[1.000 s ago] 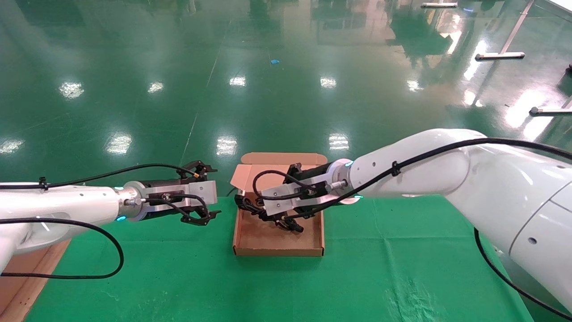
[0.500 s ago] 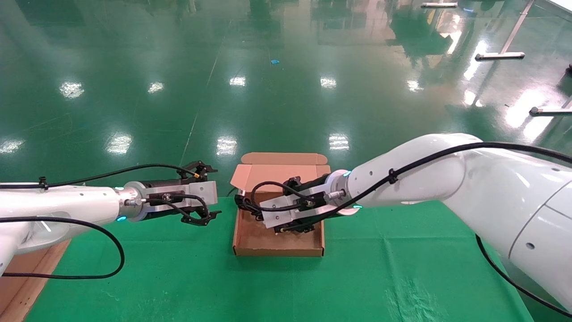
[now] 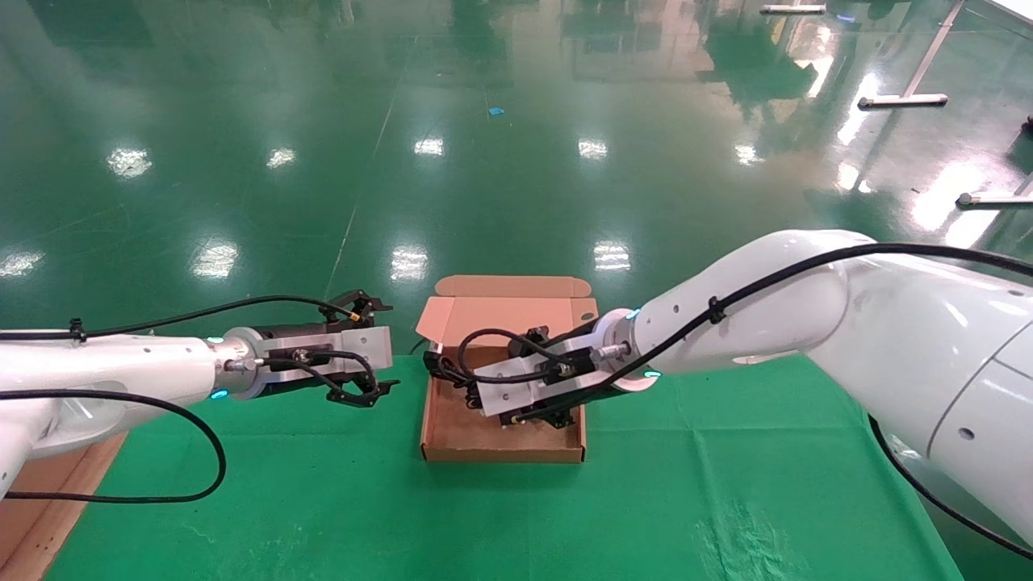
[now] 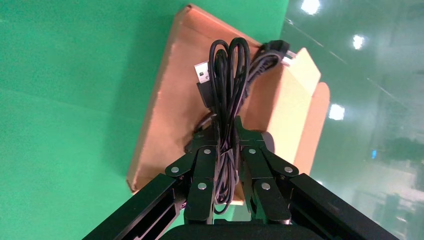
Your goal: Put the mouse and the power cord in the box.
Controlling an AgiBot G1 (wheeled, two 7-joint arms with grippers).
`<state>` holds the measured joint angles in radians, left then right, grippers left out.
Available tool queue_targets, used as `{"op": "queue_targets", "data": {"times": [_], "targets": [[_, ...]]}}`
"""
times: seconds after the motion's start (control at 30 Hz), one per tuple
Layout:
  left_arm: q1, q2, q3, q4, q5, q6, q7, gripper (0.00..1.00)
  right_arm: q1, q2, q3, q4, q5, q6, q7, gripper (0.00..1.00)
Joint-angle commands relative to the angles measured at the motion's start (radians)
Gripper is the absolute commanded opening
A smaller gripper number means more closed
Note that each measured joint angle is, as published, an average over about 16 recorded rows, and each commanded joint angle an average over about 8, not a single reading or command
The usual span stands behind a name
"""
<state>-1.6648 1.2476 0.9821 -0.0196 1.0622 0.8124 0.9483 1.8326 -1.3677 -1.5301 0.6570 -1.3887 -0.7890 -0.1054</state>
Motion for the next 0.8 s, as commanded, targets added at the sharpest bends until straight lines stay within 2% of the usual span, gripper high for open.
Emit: {"op": "queue_targets", "data": {"times": [0.03, 0.13, 0.2, 0.23, 0.4, 0.47, 0.5, 0.8], "targets": [[0.0, 0.001, 0.0, 0.002, -0.001, 0.001, 0.002, 1.0, 0.001, 0.0, -0.004, 0.001, 0.004, -0.01, 0.003, 0.0], [-0.001, 0.001, -0.001, 0.004, -0.001, 0.001, 0.003, 1.0, -0.007, 0.0, -0.008, -0.007, 0.003, -0.004, 0.004, 0.0], [-0.001, 0.002, -0.001, 0.006, -0.001, 0.002, 0.004, 1.0, -0.012, -0.001, -0.011, -0.014, 0.0, 0.009, 0.005, 0.07], [-0.001, 0.002, -0.001, 0.006, -0.002, 0.002, 0.005, 1.0, -0.015, -0.001, -0.012, -0.018, -0.002, 0.018, 0.005, 0.16], [-0.001, 0.002, -0.002, 0.009, -0.002, 0.003, 0.007, 1.0, -0.027, -0.003, -0.016, -0.032, -0.012, 0.057, 0.004, 0.78], [-0.001, 0.002, -0.002, 0.009, -0.002, 0.003, 0.007, 1.0, -0.03, -0.004, -0.018, -0.035, -0.015, 0.067, 0.004, 0.96], [-0.001, 0.002, -0.002, 0.009, -0.003, 0.003, 0.007, 1.0, -0.031, -0.004, -0.018, -0.036, -0.016, 0.07, 0.004, 1.0], [-0.001, 0.002, -0.003, 0.01, -0.003, 0.003, 0.008, 1.0, -0.033, -0.005, -0.019, -0.037, -0.017, 0.072, 0.004, 1.0]]}}
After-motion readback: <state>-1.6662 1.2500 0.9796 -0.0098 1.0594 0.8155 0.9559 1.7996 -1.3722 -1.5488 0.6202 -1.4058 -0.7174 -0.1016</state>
